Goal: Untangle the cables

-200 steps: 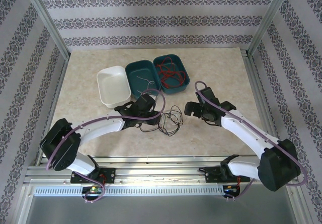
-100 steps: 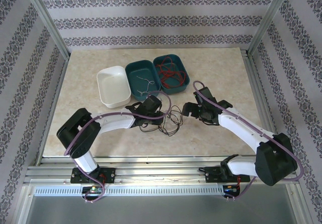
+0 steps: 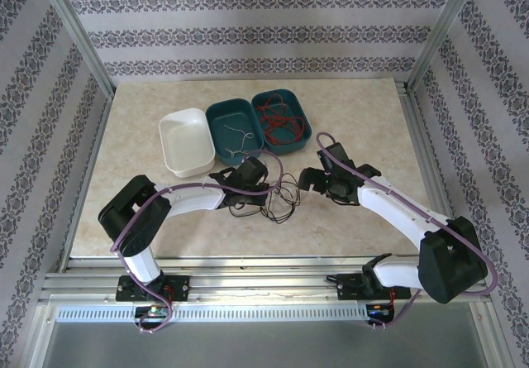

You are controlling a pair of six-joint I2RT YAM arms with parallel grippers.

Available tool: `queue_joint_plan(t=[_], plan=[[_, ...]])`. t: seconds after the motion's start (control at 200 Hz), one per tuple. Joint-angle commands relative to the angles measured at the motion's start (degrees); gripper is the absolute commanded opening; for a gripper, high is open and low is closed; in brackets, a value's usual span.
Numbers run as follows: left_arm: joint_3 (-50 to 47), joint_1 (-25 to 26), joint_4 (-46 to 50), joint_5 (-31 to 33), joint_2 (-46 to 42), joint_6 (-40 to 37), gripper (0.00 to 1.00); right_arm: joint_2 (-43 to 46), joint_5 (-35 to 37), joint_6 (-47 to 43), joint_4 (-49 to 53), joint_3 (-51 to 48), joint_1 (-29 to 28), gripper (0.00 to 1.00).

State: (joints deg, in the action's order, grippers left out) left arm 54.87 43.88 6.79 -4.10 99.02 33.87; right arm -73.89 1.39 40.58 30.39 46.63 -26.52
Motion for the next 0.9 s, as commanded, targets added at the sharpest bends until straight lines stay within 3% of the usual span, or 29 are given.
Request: queue_joint_plan(t=[0.0,0.405,0.655,0.899], plan=[[2.6,0.7,2.1,0.3,-2.8,-0.7,0.0,0.4,-0.1,0.3,-0.3,-0.1,-0.4,0.98],[11.7,0.3,13.0,-4.4,-11.4,-4.7,0.0,1.9,-2.1,-0.7,-3.9,-1.2,-0.9,0.98],[14.7,-1.7,10.5,-8.9,-12.9,-3.2,0.0,6.0,-3.6,-1.5,-8.7,-4.3,-1.5,0.98],[17.7,-3.4,7.1,-9.4,-12.4,-1.2,0.0,10.1,-2.5,-3.3,-15.9,-8.8,-4.7,0.98]])
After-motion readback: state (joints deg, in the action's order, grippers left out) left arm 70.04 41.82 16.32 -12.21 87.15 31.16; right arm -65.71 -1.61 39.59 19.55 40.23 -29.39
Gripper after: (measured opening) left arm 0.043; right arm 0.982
